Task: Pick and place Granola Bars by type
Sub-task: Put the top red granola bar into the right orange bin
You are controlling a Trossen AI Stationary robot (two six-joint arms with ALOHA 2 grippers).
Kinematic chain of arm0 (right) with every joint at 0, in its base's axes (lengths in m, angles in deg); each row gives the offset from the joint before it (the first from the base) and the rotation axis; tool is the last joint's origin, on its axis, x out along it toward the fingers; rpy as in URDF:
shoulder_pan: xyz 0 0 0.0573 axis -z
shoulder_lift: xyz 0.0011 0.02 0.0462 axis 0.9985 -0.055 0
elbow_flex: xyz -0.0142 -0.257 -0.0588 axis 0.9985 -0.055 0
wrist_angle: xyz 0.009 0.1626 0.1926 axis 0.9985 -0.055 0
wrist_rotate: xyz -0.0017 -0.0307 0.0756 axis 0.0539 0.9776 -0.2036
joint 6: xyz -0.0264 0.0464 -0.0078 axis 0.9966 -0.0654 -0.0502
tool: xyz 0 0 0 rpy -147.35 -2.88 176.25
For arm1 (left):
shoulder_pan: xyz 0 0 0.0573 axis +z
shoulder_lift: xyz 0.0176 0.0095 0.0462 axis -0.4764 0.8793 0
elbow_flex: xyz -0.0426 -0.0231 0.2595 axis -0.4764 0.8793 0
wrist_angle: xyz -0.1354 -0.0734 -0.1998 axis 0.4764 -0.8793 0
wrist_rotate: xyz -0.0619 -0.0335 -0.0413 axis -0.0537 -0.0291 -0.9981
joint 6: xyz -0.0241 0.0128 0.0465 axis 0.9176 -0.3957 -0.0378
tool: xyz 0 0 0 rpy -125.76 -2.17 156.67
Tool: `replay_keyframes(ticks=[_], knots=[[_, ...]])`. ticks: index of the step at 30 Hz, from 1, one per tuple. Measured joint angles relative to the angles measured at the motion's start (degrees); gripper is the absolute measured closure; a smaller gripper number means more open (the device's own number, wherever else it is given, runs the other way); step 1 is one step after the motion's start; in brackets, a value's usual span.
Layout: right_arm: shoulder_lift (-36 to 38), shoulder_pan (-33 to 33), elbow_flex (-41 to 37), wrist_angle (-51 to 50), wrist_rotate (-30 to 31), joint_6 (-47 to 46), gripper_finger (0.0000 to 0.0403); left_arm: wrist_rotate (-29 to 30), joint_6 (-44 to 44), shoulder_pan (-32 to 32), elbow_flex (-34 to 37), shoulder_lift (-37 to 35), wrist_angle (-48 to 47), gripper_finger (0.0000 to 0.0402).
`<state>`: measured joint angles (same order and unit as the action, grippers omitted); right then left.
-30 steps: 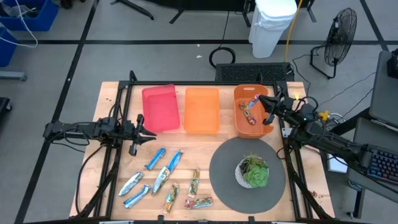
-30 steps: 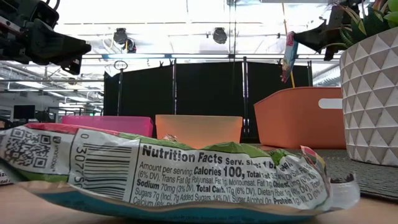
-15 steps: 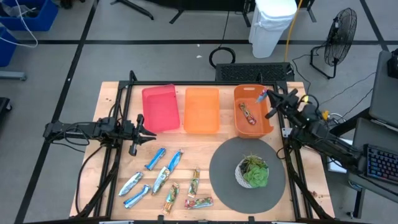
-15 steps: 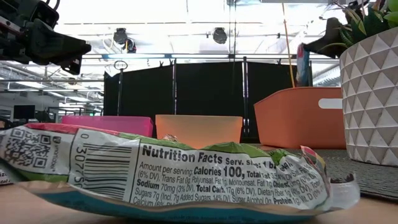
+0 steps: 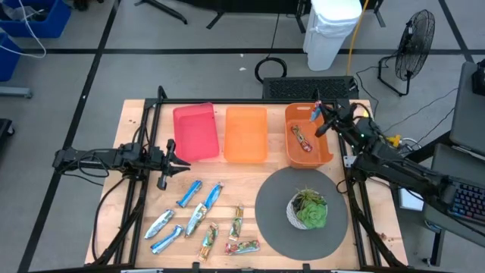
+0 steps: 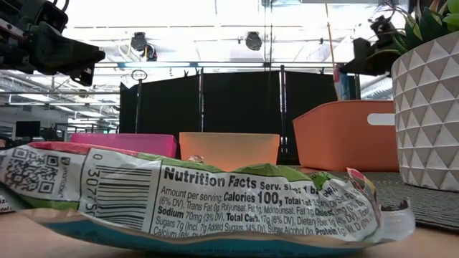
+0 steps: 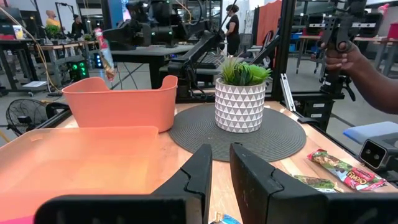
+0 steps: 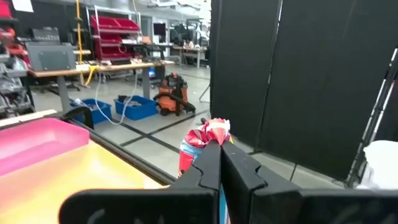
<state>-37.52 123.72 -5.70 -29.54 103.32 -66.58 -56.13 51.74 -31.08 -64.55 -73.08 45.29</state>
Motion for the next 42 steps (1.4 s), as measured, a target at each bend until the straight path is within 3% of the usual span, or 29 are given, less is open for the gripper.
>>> replay_keyframes(ticks=[10, 42], knots=[[-8.4, 1.5, 0.0, 2.5, -4.5, -1.2, 0.0403, 0.0, 0.0, 0.0, 0.0, 0.0, 0.0, 0.0339], [-9.0, 1.5, -1.3, 3.4, -4.4, -1.5, 0.0403, 0.0, 0.0, 0.0, 0.0, 0.0, 0.0, 0.0339]])
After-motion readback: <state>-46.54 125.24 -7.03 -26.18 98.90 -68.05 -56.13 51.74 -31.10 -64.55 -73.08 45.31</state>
